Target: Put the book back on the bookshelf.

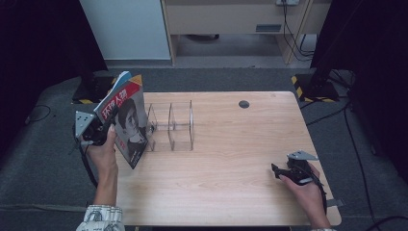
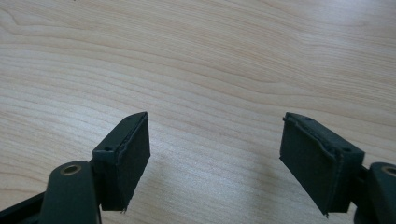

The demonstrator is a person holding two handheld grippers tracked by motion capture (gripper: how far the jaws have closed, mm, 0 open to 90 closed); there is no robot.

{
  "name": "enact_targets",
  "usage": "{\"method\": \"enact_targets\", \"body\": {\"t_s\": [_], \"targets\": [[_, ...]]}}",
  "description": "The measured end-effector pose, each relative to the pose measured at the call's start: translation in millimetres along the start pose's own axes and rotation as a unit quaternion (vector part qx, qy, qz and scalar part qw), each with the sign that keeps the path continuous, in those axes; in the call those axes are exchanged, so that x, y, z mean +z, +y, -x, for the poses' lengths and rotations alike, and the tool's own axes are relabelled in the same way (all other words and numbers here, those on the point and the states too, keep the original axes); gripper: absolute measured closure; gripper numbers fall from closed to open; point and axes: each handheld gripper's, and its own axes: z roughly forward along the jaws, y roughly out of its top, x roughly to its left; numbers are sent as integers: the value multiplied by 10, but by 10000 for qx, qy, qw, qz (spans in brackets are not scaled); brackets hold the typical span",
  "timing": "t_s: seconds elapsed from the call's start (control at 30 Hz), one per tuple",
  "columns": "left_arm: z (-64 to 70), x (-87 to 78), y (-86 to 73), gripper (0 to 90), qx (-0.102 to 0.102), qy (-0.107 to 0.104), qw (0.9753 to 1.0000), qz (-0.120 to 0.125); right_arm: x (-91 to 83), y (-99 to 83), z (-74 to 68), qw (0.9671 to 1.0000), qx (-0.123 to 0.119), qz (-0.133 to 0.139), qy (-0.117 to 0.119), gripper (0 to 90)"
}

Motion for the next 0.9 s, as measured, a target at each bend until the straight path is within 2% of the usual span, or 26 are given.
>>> {"method": "enact_targets", "body": {"t_s": [0.9], "targets": [[53,87,-18,862,70,-59,9999,103,-18,-16,28,10000,61,-7,-25,236]]}}
